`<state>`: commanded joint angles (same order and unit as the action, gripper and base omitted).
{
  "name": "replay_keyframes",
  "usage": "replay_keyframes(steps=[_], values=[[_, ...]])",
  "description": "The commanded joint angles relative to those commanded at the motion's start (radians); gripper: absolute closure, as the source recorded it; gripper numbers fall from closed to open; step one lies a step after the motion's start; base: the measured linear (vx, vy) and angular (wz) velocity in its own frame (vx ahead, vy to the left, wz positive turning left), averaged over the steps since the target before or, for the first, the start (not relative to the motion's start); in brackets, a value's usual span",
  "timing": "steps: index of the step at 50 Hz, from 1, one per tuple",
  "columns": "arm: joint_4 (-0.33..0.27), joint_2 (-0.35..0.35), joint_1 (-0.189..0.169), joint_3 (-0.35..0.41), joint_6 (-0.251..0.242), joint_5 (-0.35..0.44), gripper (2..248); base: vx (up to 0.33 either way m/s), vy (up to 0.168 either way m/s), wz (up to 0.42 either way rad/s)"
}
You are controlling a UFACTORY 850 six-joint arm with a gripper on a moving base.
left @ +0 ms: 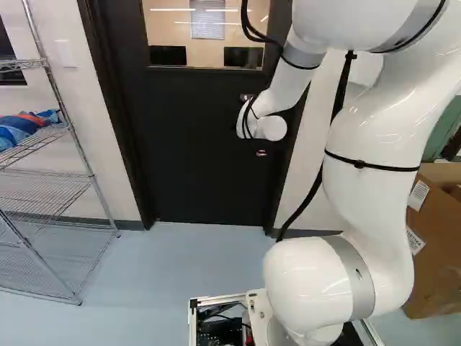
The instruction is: Open the door and move inside
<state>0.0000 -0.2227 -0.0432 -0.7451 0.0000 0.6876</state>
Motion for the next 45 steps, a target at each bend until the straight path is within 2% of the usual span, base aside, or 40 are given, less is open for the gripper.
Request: replay_keyframes(steps=[31,45], values=[[0.0,0.205,-0.017,0.155,0.0,0.0,3,0.0,0.0,0.0],[0.0,0.252,-0.02,0.17,0.0,0.0,3,0.0,0.0,0.0]])
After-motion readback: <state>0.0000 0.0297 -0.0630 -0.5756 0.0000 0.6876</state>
